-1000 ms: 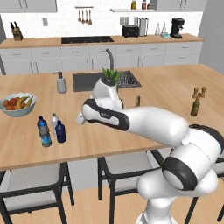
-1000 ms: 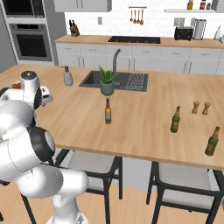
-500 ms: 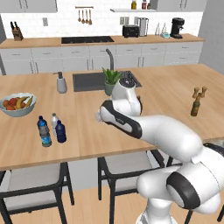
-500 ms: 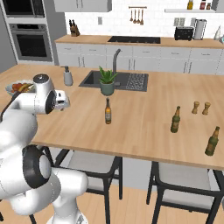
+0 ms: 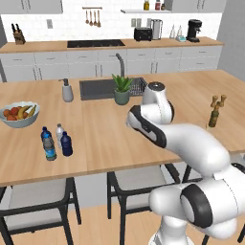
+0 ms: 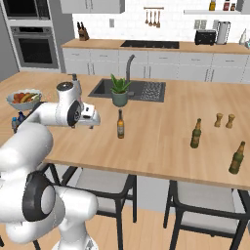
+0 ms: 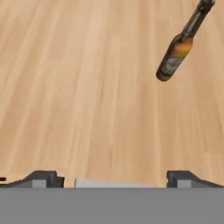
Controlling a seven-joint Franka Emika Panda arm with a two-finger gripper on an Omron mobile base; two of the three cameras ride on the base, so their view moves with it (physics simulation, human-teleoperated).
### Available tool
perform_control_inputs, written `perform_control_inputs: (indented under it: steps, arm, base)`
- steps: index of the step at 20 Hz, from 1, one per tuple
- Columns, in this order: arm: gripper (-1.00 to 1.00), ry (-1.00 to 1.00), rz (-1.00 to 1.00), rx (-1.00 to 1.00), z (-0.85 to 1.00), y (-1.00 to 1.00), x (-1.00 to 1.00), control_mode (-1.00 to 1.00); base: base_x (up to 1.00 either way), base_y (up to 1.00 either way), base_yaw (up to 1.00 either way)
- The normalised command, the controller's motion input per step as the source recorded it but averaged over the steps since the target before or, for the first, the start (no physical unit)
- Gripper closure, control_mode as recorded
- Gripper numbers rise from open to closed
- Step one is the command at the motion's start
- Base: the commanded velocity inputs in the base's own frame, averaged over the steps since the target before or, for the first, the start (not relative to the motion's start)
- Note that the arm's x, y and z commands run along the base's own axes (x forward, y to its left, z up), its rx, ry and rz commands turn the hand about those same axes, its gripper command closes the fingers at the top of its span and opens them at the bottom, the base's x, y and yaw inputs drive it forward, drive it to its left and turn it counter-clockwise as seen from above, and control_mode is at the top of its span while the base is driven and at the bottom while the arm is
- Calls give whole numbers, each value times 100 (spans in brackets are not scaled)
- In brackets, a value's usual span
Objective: Move the plastic bottles in the middle to the plastics group, and the glass bottles in the middle to the glass group.
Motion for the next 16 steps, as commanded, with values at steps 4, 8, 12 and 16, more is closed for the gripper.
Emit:
perform_control_inputs:
  steps: [4, 8, 12, 16]
  arm:
    - [-100, 4, -33, 0, 1, -99, 16, -100]
    - [-100, -6, -24, 0, -2, -67, 0, -100]
    - [-100, -32, 0, 0, -4, -4, 0, -100]
    - [-100, -10, 4, -1, 0, -26, 42, -100]
  base:
    - [0, 0, 0]
    - [0, 0, 0]
    - [0, 0, 0]
    - [0, 0, 0]
